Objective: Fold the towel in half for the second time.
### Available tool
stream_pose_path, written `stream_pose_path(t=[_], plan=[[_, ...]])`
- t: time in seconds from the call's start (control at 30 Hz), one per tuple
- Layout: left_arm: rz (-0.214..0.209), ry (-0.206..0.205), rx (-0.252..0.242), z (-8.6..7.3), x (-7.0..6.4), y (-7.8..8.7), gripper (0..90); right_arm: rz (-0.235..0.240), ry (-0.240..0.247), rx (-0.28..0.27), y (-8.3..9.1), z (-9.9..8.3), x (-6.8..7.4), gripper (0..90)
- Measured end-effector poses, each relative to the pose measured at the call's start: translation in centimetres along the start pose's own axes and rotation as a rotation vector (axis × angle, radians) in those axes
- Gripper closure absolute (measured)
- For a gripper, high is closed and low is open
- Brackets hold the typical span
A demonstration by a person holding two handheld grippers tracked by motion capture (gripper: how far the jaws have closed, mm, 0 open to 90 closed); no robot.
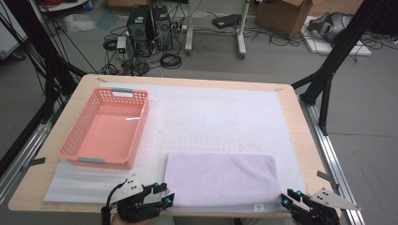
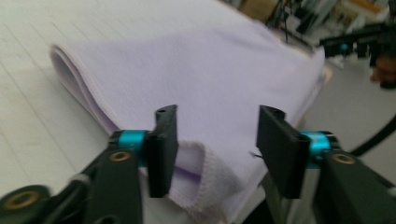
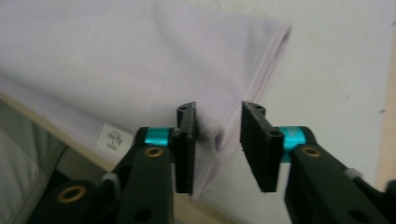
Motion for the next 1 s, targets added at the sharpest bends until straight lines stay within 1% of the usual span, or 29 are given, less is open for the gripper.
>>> stream_pose_path(t=[0.03, 0.07, 0.1, 0.17, 0.2, 0.23, 0.27, 0.3, 0.33, 0.37, 0.4, 0.43, 0.47, 0.5, 0.53, 0.57, 0.63, 0.67, 0.7, 0.77, 0.8, 0.83, 0.87, 0.93, 0.97, 1.0], plan=[[0.018, -0.002, -0.029, 0.5, 0.3, 0.2, 46.0, -0.01, -0.012, -0.037, 0.4, 0.6, -0.2, 63.1], [0.031, 0.002, -0.038, 0.6, 0.5, 0.3, 46.1, -0.019, -0.01, -0.07, 0.7, 1.2, -0.3, 64.8], [0.047, 0.008, -0.051, 0.8, 0.9, 0.3, 46.6, -0.021, -0.014, -0.076, 0.7, 1.4, -0.2, 67.1], [0.073, 0.013, -0.046, 0.8, 1.4, 0.0, 51.0, -0.021, 0.023, -0.055, 0.0, 1.5, -0.1, 70.4], [0.078, 0.015, -0.033, 0.7, 1.7, -0.3, 52.2, -0.016, 0.048, -0.043, -0.7, 1.5, 0.1, 71.6], [0.077, 0.013, -0.021, 0.5, 1.8, -0.6, 54.4, 0.012, 0.064, -0.016, -1.5, 1.2, 0.7, 72.4], [0.077, 0.017, -0.013, 0.4, 1.8, -0.8, 55.6, 0.03, 0.087, 0.002, -2.1, 1.0, 1.1, 73.3], [0.074, 0.011, 0.005, 0.2, 1.8, -1.0, 56.0, 0.049, 0.101, 0.014, -2.5, 0.8, 1.4, 73.9], [0.078, -0.004, 0.026, 0.0, 1.7, -1.1, 58.1, 0.068, 0.115, 0.035, -2.9, 0.4, 1.8, 74.1], [0.075, -0.007, 0.045, -0.2, 1.7, -1.2, 60.2, 0.086, 0.134, 0.067, -3.3, -0.1, 2.2, 74.8], [0.073, -0.006, 0.062, -0.5, 1.6, -1.3, 61.3, 0.087, 0.153, 0.098, -3.4, -0.7, 2.3, 74.9], [0.076, -0.006, 0.083, -0.8, 1.6, -1.4, 62.6, 0.073, 0.17, 0.125, -3.4, -1.2, 2.2, 75.1], [0.083, -0.005, 0.107, -1.2, 1.6, -1.5, 63.0, 0.063, 0.187, 0.129, -3.3, -1.5, 2.1, 75.1], [0.087, -0.001, 0.147, -1.7, 1.6, -1.7, 64.9, 0.067, 0.184, 0.126, -3.1, -1.6, 2.0, 75.2], [0.092, 0.004, 0.177, -2.3, 1.6, -1.7, 66.3, 0.066, 0.176, 0.135, -2.8, -1.8, 1.7, 75.5], [0.1, -0.002, 0.18, -2.5, 1.5, -1.6, 68.2, 0.059, 0.18, 0.139, -2.5, -2.0, 1.4, 75.8], [0.116, -0.014, 0.207, -2.6, 1.3, -1.1, 74.7, 0.069, 0.166, 0.137, -2.2, -2.2, 1.0, 76.0], [0.119, -0.016, 0.221, -2.7, 1.2, -0.8, 76.5, 0.072, 0.154, 0.14, -2.1, -2.2, 0.9, 76.2], [0.128, -0.017, 0.224, -2.7, 1.2, -0.5, 78.2, 0.075, 0.151, 0.14, -2.1, -2.2, 0.9, 76.2], [0.15, -0.023, 0.221, -2.4, 1.4, -0.1, 77.8, 0.08, 0.142, 0.138, -2.0, -2.0, 0.9, 74.4], [0.151, -0.025, 0.21, -2.1, 1.4, 0.0, 75.6, 0.084, 0.128, 0.119, -2.0, -1.7, 0.8, 72.2], [0.149, -0.033, 0.177, -1.6, 1.5, 0.1, 73.7, 0.089, 0.112, 0.095, -1.9, -1.4, 0.8, 71.6], [0.145, -0.033, 0.154, -1.2, 1.5, 0.2, 71.2, 0.106, 0.085, 0.056, -1.7, -0.9, 0.7, 71.6], [0.135, -0.03, 0.101, -0.3, 1.8, 0.0, 67.2, 0.1, 0.064, 0.007, -1.5, 0.0, 0.4, 71.6], [0.128, -0.029, 0.085, 0.2, 2.1, -0.2, 65.4, 0.094, 0.055, -0.016, -1.5, 0.5, 0.3, 72.3], [0.121, -0.032, 0.082, 0.6, 2.4, -0.5, 64.7, 0.086, 0.051, -0.033, -1.7, 1.0, 0.1, 73.1]])
Point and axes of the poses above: each handheld gripper's, and its own axes: y roughly backward along the jaws, z roughly out of its top, x roughly to its left, the point moved 7 cm from there along -y, roughly forward along the jaws, and after that the axes turned 7 degrees about -z, right-handed, at the moved point
